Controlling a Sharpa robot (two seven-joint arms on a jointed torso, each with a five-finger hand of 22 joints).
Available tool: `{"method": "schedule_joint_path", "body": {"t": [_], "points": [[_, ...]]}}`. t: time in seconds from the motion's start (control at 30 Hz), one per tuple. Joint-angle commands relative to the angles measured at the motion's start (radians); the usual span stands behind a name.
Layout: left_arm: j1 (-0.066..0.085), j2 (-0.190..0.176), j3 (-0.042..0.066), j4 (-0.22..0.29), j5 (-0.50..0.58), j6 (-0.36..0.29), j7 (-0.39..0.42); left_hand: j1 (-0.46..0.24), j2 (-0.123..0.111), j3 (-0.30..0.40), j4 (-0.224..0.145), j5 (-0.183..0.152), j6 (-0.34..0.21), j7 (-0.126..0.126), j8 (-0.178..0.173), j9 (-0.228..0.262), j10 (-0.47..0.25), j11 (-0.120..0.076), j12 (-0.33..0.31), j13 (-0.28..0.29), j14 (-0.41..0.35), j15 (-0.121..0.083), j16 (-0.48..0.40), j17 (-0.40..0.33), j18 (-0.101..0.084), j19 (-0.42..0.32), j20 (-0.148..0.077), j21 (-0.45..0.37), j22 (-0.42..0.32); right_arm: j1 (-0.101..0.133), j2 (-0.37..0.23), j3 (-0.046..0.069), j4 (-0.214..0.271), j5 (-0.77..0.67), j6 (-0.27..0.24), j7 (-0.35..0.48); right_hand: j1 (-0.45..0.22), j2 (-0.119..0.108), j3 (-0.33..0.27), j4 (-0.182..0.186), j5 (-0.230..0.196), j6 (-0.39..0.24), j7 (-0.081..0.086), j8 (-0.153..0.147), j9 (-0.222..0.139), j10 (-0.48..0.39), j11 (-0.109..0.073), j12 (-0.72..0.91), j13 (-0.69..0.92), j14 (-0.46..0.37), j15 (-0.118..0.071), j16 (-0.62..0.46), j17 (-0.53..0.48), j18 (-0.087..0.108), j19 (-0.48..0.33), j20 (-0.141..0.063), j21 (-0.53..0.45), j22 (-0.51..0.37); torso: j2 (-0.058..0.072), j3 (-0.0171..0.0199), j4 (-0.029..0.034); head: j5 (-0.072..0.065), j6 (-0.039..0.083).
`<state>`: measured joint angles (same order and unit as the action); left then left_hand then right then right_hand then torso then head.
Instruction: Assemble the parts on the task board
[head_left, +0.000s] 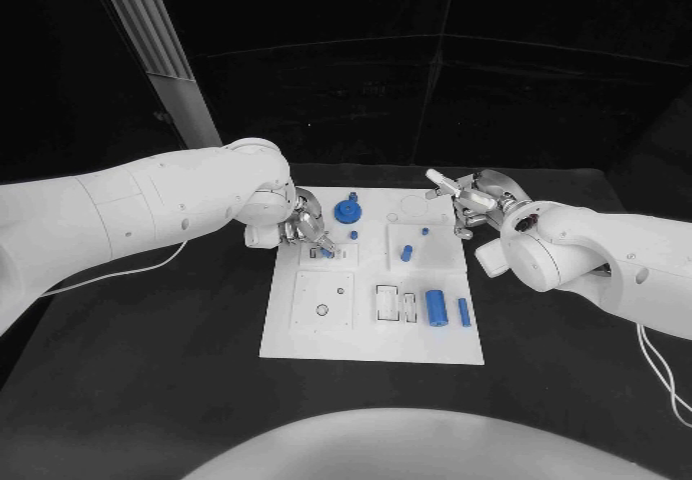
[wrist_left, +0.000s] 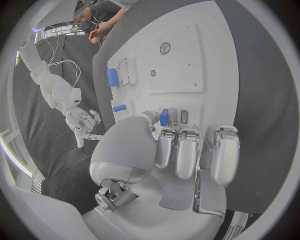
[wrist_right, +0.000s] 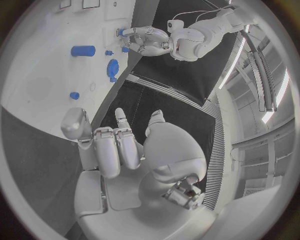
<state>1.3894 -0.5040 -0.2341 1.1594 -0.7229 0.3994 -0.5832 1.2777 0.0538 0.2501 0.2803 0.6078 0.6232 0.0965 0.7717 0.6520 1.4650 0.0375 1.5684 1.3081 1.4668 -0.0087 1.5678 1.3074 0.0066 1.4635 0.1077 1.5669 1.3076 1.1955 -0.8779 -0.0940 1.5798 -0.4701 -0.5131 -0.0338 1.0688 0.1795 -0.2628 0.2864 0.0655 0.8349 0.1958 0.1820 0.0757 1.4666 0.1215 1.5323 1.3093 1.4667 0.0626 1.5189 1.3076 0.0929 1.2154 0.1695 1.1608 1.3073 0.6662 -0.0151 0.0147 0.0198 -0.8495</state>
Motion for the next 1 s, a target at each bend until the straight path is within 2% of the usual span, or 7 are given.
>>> {"method": "schedule_joint_path", "body": {"t": [0.03, 0.43, 0.63, 1.0], "points": [[0.000, 0.003, 0.000, -0.004, -0.005, -0.002, -0.009, -0.009, 0.004, 0.002, 0.005, -0.008, 0.000, -0.004, 0.005, 0.002, 0.106, -0.007, 0.002, 0.263, 0.104, -0.009, 0.003, 0.263, -0.007, 0.107, -0.008, 0.004, 0.263, 0.001, 0.000, 0.000, 0.003, -0.003, 0.003, 0.006, 0.009, 0.000, -0.006, 0.002, 0.004, -0.009, 0.000, 0.006, 0.001, 0.043, 0.000, -0.005, 0.209, 0.038, -0.002, -0.002, 0.188, 0.016, 0.006, 0.000, -0.004, 0.097, 0.000, 0.0003, -0.0001, 0.000, 0.001], [-0.009, 0.013, 0.000, -0.009, -0.005, 0.005, -0.010, -0.008, 0.003, 0.003, 0.003, -0.012, -0.001, -0.004, 0.005, 0.003, 0.106, -0.007, 0.002, 0.263, 0.104, -0.009, 0.003, 0.263, -0.007, 0.107, -0.008, 0.004, 0.263, 0.001, -0.001, 0.000, 0.004, -0.003, 0.003, 0.006, 0.009, 0.000, -0.006, 0.003, 0.004, -0.010, 0.000, 0.006, 0.001, 0.043, 0.000, -0.005, 0.209, 0.038, -0.003, -0.002, 0.187, 0.016, 0.006, 0.000, -0.004, 0.097, 0.000, 0.0006, -0.0008, -0.001, -0.001], [-0.012, 0.012, 0.000, -0.011, -0.005, -0.003, -0.010, -0.007, 0.002, 0.003, 0.002, -0.014, -0.001, -0.005, 0.005, 0.004, 0.106, -0.007, 0.002, 0.263, 0.104, -0.009, 0.003, 0.263, -0.007, 0.107, -0.008, 0.004, 0.263, 0.001, -0.002, 0.000, 0.004, -0.003, 0.004, 0.006, 0.009, 0.001, -0.007, 0.003, 0.004, -0.010, 0.000, 0.007, 0.001, 0.043, 0.000, -0.005, 0.209, 0.037, -0.003, -0.002, 0.187, 0.016, 0.005, 0.000, -0.005, 0.097, 0.000, 0.0007, 0.0018, -0.004, -0.001], [-0.014, 0.014, 0.000, -0.014, -0.005, -0.001, -0.010, -0.004, 0.002, 0.005, 0.000, -0.015, -0.002, -0.005, 0.005, 0.005, 0.106, -0.007, 0.002, 0.263, 0.104, -0.009, 0.003, 0.263, -0.007, 0.107, -0.008, 0.004, 0.263, 0.001, -0.001, 0.000, 0.004, -0.003, 0.005, 0.006, 0.009, 0.001, -0.007, 0.003, 0.004, -0.010, 0.000, 0.007, 0.001, 0.043, 0.000, -0.005, 0.209, 0.037, -0.003, -0.002, 0.187, 0.016, 0.005, 0.000, -0.005, 0.097, 0.000, 0.0000, -0.0006, -0.001, 0.000]]}}
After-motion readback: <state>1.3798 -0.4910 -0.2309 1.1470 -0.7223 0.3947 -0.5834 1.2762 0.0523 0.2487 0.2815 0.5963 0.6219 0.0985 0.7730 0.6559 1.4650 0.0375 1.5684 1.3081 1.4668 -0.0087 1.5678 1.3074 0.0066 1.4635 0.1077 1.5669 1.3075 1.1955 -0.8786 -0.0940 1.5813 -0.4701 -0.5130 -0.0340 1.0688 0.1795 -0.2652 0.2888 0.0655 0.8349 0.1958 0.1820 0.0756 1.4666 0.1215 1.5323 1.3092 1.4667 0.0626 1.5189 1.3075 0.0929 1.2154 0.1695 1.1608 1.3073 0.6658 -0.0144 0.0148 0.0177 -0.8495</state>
